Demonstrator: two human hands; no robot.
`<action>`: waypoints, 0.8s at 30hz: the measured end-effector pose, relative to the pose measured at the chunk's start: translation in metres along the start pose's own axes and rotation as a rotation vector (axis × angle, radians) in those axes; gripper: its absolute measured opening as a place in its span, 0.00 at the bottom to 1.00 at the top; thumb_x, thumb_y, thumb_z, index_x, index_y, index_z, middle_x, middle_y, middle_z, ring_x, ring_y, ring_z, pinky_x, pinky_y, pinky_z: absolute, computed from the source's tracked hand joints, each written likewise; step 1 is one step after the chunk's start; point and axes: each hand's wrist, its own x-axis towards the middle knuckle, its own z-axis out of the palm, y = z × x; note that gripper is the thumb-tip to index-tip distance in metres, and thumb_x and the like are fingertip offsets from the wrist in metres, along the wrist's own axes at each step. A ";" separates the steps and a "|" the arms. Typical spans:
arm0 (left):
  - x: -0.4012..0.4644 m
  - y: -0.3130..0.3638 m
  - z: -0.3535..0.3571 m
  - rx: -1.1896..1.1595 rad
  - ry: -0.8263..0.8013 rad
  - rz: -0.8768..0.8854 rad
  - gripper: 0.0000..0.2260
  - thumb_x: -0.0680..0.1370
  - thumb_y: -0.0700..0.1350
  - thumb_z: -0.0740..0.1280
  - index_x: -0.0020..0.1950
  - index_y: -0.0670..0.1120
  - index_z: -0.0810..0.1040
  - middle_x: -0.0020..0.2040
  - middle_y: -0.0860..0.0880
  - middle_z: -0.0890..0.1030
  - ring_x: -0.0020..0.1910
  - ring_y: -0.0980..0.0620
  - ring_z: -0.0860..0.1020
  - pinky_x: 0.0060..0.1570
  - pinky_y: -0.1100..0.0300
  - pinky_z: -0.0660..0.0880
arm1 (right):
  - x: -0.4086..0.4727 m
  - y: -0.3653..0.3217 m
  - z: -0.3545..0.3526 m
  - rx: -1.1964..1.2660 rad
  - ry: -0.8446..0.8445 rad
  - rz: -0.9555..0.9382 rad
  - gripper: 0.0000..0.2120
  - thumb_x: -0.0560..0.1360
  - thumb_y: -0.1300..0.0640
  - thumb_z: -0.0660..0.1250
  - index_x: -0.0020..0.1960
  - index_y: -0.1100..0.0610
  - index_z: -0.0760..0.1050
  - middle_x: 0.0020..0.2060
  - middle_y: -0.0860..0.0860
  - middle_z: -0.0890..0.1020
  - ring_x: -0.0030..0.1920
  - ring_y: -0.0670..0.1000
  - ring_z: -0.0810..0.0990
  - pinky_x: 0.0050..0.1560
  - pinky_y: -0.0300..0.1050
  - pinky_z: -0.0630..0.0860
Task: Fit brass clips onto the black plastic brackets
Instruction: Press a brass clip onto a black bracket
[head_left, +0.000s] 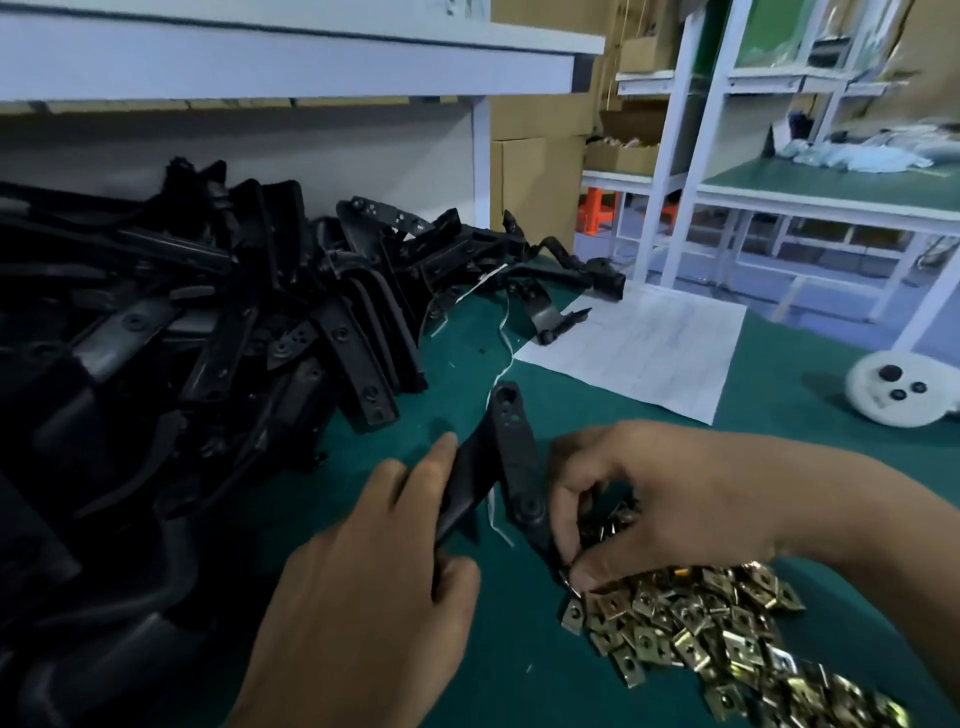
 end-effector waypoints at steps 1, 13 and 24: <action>0.000 0.001 0.000 -0.002 -0.012 -0.010 0.32 0.77 0.59 0.53 0.74 0.73 0.36 0.57 0.67 0.59 0.43 0.61 0.75 0.35 0.70 0.66 | 0.000 -0.001 0.000 -0.001 -0.008 0.005 0.07 0.72 0.45 0.79 0.46 0.43 0.83 0.50 0.40 0.81 0.52 0.43 0.81 0.56 0.49 0.79; -0.001 -0.005 0.004 -0.041 0.018 -0.012 0.30 0.77 0.58 0.55 0.74 0.72 0.43 0.58 0.67 0.62 0.45 0.64 0.74 0.43 0.67 0.69 | 0.000 -0.015 0.006 0.089 -0.017 -0.001 0.08 0.72 0.53 0.81 0.45 0.46 0.81 0.46 0.43 0.82 0.49 0.45 0.81 0.53 0.44 0.77; 0.001 0.003 0.009 0.138 -0.030 0.000 0.29 0.78 0.58 0.54 0.76 0.65 0.42 0.55 0.63 0.60 0.40 0.59 0.69 0.38 0.64 0.62 | -0.002 -0.007 0.005 0.106 -0.031 0.110 0.04 0.80 0.54 0.72 0.55 0.50 0.80 0.50 0.44 0.84 0.51 0.44 0.82 0.55 0.40 0.78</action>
